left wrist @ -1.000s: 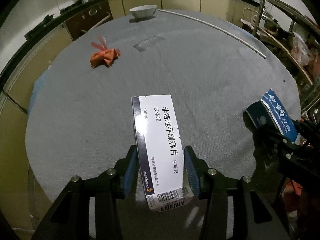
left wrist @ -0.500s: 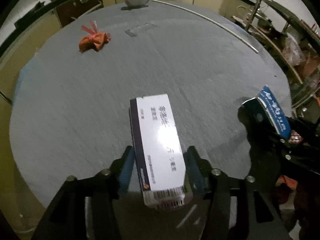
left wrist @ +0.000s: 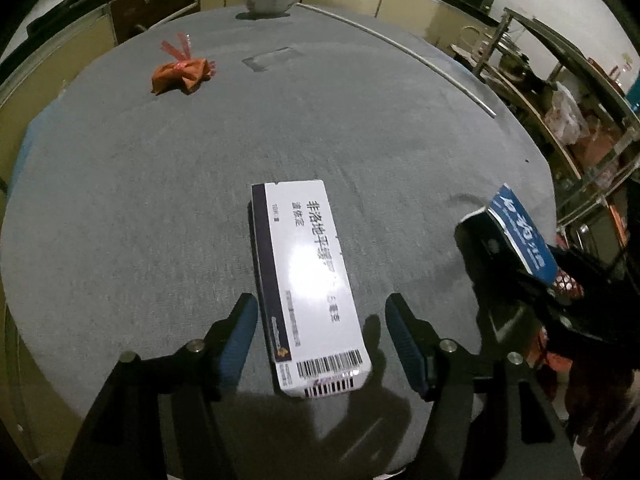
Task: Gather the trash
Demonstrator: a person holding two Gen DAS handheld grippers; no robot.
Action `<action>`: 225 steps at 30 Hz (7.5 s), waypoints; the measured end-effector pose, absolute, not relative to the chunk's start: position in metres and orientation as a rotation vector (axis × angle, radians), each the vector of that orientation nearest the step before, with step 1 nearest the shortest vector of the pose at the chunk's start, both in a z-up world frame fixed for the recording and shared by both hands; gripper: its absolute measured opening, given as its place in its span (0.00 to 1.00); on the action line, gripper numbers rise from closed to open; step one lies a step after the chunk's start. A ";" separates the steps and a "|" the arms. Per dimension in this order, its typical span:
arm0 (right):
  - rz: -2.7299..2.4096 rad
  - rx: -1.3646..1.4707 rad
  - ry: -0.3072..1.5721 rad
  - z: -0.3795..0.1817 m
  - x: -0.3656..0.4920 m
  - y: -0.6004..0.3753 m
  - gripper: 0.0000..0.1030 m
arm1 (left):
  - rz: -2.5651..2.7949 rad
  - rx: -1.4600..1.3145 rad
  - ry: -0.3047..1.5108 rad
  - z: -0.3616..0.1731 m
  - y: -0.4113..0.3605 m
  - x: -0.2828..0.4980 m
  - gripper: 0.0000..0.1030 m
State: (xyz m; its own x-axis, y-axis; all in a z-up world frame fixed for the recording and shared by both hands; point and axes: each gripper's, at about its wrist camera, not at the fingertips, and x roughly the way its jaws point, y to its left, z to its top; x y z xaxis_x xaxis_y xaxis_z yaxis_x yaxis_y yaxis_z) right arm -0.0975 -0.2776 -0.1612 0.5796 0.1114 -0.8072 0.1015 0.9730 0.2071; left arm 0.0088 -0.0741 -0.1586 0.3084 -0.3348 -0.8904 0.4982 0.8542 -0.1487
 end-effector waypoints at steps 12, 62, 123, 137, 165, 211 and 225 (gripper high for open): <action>0.002 0.303 0.859 -0.160 -0.113 -0.285 0.68 | -0.486 0.162 1.105 -0.161 -0.081 0.012 0.47; 0.041 0.407 0.405 -0.049 -0.240 -0.291 0.61 | -0.383 0.408 0.496 0.000 -0.112 -0.156 0.47; -0.176 0.588 0.343 -0.076 -0.331 -0.380 0.63 | -0.597 0.686 0.459 -0.032 -0.241 -0.220 0.47; -0.239 0.605 0.353 -0.083 -0.352 -0.397 0.63 | -0.655 0.710 0.491 -0.043 -0.268 -0.228 0.47; -0.325 0.669 0.363 -0.096 -0.375 -0.418 0.63 | -0.705 0.767 0.551 -0.070 -0.296 -0.229 0.47; -0.391 0.766 0.461 -0.139 -0.370 -0.434 0.63 | -0.820 0.778 0.759 -0.125 -0.306 -0.219 0.47; -0.411 0.981 0.446 -0.172 -0.369 -0.463 0.67 | -0.967 0.722 0.833 -0.141 -0.326 -0.218 0.49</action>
State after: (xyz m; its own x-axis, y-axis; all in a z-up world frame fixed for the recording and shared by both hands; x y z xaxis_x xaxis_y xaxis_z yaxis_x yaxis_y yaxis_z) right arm -0.3691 -0.4634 -0.1720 0.8354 -0.1301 -0.5341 0.5216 0.4944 0.6954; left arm -0.2181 -0.3259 -0.1413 0.3214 -0.4054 -0.8558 0.9063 0.3935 0.1540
